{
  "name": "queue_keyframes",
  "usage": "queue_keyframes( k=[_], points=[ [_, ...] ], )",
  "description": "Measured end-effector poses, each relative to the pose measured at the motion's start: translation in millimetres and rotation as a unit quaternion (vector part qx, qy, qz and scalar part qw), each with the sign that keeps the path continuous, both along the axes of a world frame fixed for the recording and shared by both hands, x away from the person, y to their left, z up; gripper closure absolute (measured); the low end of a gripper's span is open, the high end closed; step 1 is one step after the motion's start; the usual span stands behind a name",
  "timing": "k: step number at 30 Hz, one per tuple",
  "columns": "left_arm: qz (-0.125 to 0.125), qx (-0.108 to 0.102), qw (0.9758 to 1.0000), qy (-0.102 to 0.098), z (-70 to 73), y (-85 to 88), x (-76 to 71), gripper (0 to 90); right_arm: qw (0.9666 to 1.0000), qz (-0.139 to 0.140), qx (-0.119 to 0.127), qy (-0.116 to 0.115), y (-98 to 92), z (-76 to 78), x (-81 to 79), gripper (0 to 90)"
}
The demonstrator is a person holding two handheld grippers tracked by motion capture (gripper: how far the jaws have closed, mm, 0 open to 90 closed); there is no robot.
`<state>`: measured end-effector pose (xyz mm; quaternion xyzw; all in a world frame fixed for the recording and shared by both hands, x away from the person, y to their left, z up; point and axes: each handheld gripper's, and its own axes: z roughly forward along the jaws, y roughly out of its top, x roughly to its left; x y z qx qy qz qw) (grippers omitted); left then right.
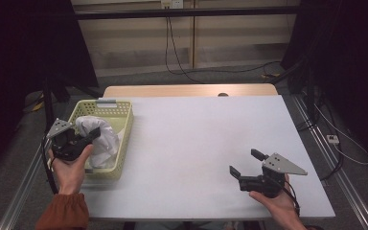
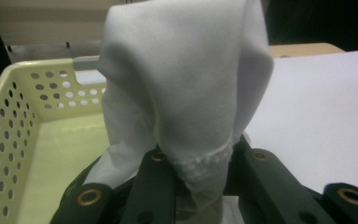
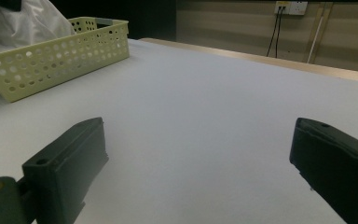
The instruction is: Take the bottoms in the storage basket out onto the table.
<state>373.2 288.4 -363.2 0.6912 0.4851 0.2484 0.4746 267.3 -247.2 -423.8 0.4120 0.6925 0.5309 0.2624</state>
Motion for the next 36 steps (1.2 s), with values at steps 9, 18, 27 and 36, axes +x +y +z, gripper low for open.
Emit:
queue_keyframes(
  k=[9, 18, 27, 36],
  points=[
    [0.014, -0.015, 0.9994, -0.028, 5.8, 3.5, -4.3, 80.1, 1.0000, -0.001, 0.000, -0.002, -0.2, 0.2, -0.1, 3.8],
    [0.025, -0.023, 0.9982, -0.049, 11.8, 7.5, -8.2, 80.1, 1.0000, -0.002, 0.000, -0.002, -0.4, 0.3, -0.2, 3.8],
    [0.033, -0.028, 0.9968, -0.067, 18.4, 9.9, -12.5, 80.2, 1.0000, -0.002, 0.001, -0.002, -0.8, 0.4, -0.5, 3.8],
    [0.036, -0.033, 0.9957, -0.079, 22.5, 12.2, -14.2, 80.2, 1.0000, -0.002, 0.002, -0.002, -1.0, 0.2, -0.3, 3.8]
  ],
)
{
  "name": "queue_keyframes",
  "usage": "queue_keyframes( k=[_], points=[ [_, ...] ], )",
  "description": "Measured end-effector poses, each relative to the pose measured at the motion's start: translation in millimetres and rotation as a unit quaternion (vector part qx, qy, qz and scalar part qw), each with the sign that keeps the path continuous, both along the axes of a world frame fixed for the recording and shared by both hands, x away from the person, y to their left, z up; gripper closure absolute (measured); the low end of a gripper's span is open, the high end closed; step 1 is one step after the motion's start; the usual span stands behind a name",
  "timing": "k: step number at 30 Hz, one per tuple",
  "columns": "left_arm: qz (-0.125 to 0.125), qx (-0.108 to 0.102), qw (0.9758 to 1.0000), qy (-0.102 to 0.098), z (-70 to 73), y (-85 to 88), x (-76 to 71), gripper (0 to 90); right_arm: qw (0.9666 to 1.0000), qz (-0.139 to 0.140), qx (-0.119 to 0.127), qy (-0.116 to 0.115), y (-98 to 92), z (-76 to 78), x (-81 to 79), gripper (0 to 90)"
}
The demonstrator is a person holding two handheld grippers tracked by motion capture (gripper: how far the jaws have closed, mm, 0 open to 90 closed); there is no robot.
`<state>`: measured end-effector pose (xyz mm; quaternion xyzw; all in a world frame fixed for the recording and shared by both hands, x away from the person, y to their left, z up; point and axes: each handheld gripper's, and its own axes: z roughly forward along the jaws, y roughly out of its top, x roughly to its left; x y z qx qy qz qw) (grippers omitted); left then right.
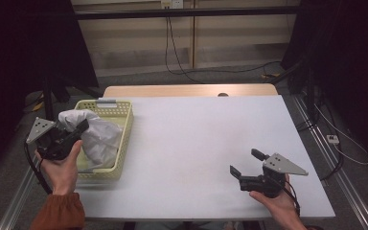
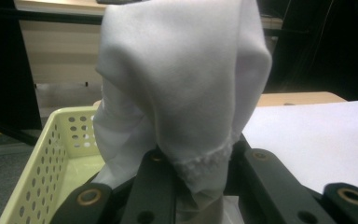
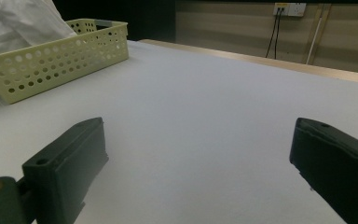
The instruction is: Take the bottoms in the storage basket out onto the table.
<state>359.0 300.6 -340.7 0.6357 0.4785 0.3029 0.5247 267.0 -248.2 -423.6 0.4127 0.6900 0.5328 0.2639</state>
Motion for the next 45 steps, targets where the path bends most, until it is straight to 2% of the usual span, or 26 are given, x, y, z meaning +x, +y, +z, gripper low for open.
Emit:
queue_keyframes(
  k=[7, 12, 14, 16, 25, 27, 29, 45],
  points=[
    [0.005, -0.007, 0.9999, -0.005, 2.4, 1.7, -0.8, 80.2, 1.0000, -0.002, 0.003, 0.002, -1.1, -0.4, 0.0, 3.8],
    [0.005, -0.008, 0.9999, -0.011, 5.9, 1.6, -2.8, 80.2, 1.0000, -0.003, 0.005, 0.002, -2.5, -0.5, -0.2, 3.8],
    [0.004, -0.002, 0.9999, -0.016, 7.3, 1.3, -3.9, 80.2, 1.0000, -0.003, 0.004, 0.001, -2.8, -0.4, -0.2, 3.8],
    [0.002, -0.008, 0.9998, -0.019, 8.1, 1.9, -3.8, 80.1, 1.0000, -0.002, 0.004, 0.001, -2.6, -0.1, -0.7, 3.8],
    [0.004, -0.011, 0.9995, -0.029, 12.1, 3.8, -6.5, 80.2, 1.0000, -0.001, 0.006, 0.000, -2.3, 0.5, -1.7, 3.8],
    [0.003, -0.018, 0.9994, -0.031, 13.3, 4.0, -7.0, 80.2, 0.9999, -0.002, 0.010, 0.000, -2.4, 0.8, -2.4, 3.8],
    [0.002, -0.015, 0.9993, -0.034, 14.7, 3.6, -7.4, 80.2, 1.0000, -0.002, 0.008, -0.001, -2.9, 0.8, -2.5, 3.8],
    [0.002, -0.028, 0.9972, -0.070, 31.8, 7.1, -18.8, 80.2, 1.0000, -0.003, 0.002, -0.001, -0.3, 1.0, -2.1, 3.8]
  ],
)
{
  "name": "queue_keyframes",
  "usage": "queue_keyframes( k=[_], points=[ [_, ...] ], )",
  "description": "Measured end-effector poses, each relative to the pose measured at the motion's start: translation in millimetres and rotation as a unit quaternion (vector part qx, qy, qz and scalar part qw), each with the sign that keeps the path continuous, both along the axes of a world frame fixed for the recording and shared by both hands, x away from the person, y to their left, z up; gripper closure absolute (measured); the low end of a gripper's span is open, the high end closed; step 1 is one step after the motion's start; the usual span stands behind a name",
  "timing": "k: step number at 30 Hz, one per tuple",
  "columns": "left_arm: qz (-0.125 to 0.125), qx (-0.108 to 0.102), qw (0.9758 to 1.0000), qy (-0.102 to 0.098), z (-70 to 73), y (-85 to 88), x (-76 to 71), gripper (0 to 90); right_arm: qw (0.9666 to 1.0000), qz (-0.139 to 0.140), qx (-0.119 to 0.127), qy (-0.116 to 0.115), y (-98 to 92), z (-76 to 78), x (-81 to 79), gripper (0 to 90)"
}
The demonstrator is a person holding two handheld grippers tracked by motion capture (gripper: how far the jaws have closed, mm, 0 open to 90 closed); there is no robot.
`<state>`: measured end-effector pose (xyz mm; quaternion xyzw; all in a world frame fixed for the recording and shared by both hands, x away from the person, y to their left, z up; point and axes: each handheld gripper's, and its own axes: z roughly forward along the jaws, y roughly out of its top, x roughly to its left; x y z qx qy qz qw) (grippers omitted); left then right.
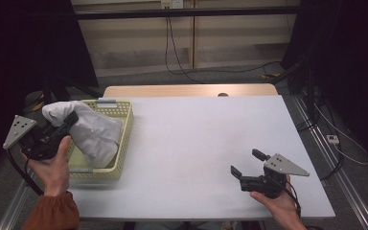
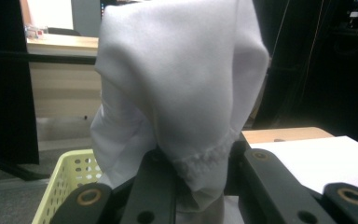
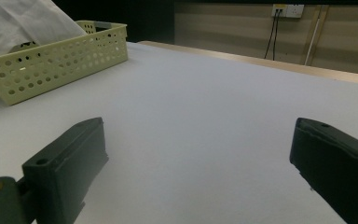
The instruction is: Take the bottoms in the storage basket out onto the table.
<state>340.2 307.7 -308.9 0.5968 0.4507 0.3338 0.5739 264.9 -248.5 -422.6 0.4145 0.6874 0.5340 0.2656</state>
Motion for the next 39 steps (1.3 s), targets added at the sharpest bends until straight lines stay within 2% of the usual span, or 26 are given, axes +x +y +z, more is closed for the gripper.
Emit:
queue_keyframes(
  k=[15, 21, 24, 25, 28, 31, 39],
  points=[
    [0.002, -0.006, 0.9997, -0.022, 13.6, 1.2, -4.2, 80.2, 1.0000, 0.001, -0.003, 0.000, 0.5, -0.3, 0.7, 3.8],
    [0.004, -0.016, 0.9994, -0.032, 20.2, 4.6, -4.4, 80.2, 1.0000, 0.000, -0.002, 0.000, 0.5, -0.2, 0.5, 3.8],
    [0.004, -0.013, 0.9993, -0.035, 23.3, 5.0, -4.0, 80.2, 1.0000, 0.000, -0.003, 0.000, 0.9, -0.4, 1.2, 3.8],
    [0.005, -0.020, 0.9990, -0.039, 24.6, 5.6, -3.6, 80.2, 1.0000, 0.001, -0.003, 0.001, 1.2, -0.5, 1.5, 3.8],
    [0.006, -0.021, 0.9987, -0.045, 30.0, 7.0, -3.6, 80.2, 1.0000, 0.001, -0.002, 0.001, 2.0, -0.5, 2.2, 3.8],
    [-0.005, -0.046, 0.9978, -0.048, 33.8, 9.1, -4.1, 80.2, 1.0000, 0.002, -0.001, 0.002, 2.0, -0.7, 2.7, 3.8],
    [-0.005, -0.029, 0.9979, -0.057, 39.1, 0.0, -3.6, 80.2, 1.0000, 0.004, -0.003, 0.001, 2.6, -0.7, 3.1, 3.8]
  ],
)
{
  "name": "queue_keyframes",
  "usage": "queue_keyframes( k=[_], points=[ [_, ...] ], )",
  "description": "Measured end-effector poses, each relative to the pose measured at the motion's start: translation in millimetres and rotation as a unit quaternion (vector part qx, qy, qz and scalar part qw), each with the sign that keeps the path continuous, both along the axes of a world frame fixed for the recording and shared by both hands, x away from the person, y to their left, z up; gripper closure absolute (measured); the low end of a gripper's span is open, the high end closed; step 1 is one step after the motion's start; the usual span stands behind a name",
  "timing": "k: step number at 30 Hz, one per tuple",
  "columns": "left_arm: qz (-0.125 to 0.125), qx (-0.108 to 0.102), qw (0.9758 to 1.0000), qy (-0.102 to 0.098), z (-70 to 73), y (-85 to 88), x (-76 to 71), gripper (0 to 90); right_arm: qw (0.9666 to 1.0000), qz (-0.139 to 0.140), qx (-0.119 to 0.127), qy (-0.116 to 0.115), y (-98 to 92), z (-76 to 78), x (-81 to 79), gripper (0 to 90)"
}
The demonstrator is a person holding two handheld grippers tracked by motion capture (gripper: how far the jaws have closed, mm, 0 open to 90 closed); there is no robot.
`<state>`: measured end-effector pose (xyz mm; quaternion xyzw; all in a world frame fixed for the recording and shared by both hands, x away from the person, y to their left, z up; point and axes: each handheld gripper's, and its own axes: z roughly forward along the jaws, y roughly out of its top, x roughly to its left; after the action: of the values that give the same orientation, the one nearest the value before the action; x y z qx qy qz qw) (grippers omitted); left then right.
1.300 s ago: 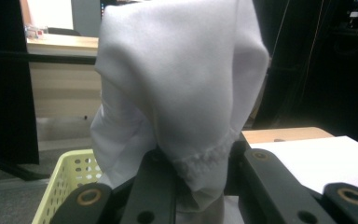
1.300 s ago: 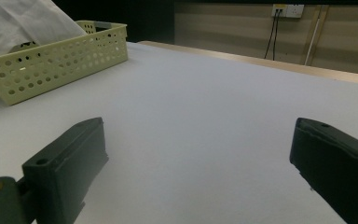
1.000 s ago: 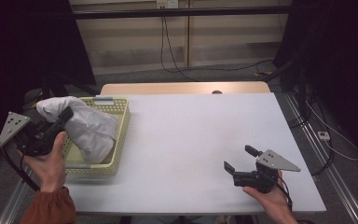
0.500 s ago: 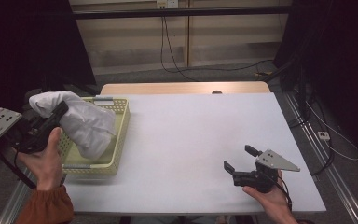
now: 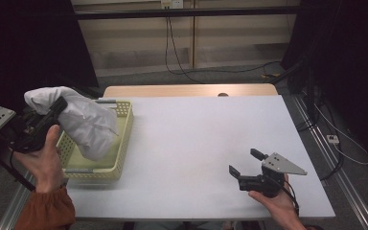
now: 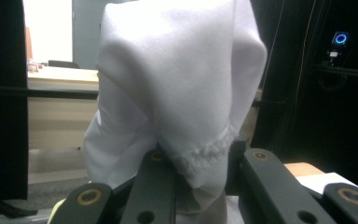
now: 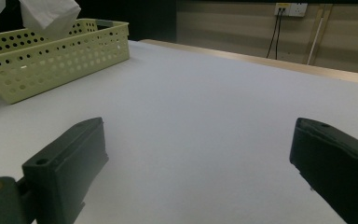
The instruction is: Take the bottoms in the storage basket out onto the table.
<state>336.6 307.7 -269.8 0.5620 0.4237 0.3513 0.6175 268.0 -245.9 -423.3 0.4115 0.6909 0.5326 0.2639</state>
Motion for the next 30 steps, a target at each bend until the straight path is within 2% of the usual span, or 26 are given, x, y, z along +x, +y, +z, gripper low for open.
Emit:
queue_keyframes(
  k=[4, 19, 30],
  points=[
    [-0.003, -0.009, 0.9999, -0.006, 0.7, -4.3, 1.4, 80.2, 1.0000, 0.000, 0.000, 0.000, -0.2, 0.0, 0.2, 3.8],
    [-0.029, -0.002, 0.9995, -0.015, 9.4, -30.2, 8.1, 80.2, 1.0000, 0.006, 0.000, 0.001, 0.4, -0.2, 0.4, 3.8],
    [-0.047, -0.002, 0.9987, -0.018, 14.0, -41.2, 9.9, 80.2, 1.0000, 0.005, 0.000, 0.000, 0.3, 0.0, 0.2, 3.8]
  ],
)
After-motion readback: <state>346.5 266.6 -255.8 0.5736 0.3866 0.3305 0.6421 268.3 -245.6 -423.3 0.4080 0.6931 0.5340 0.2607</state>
